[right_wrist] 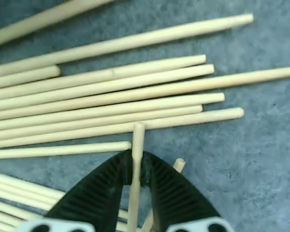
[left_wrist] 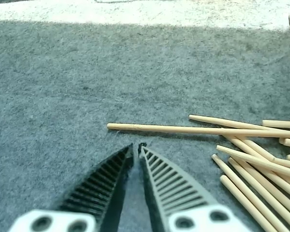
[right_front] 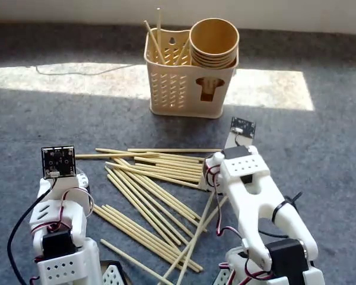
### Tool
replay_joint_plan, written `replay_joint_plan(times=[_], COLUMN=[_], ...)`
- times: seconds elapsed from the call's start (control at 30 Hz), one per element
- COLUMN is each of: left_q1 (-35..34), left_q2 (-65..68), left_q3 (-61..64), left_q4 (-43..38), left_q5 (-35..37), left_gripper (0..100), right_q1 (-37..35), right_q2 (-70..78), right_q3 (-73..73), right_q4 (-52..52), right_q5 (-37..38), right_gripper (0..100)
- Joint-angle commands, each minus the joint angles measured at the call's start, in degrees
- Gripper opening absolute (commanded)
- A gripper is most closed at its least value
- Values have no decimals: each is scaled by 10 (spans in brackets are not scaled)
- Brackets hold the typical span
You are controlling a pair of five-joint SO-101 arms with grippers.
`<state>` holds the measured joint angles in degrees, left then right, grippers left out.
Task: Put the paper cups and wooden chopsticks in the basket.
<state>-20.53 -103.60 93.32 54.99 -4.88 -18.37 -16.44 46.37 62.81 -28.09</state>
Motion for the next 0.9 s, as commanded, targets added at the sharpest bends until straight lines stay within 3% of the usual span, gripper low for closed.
replay_joint_plan(times=[0.0, 0.4, 0.63, 0.87], left_q1=[-4, -4, -4, -6], left_q2=[-6, -6, -6, -6], left_q3=[-4, -4, -4, -4], left_q4=[1, 1, 1, -1], left_q5=[-4, -4, -4, -4], left_gripper=[39, 39, 39, 39], right_q1=[2, 2, 2, 2], right_q2=[-1, -1, -1, 4], right_q3=[-97, -326, -478, -647], right_q4=[84, 199, 198, 186], right_q5=[-3, -2, 3, 65], right_gripper=[5, 5, 5, 5])
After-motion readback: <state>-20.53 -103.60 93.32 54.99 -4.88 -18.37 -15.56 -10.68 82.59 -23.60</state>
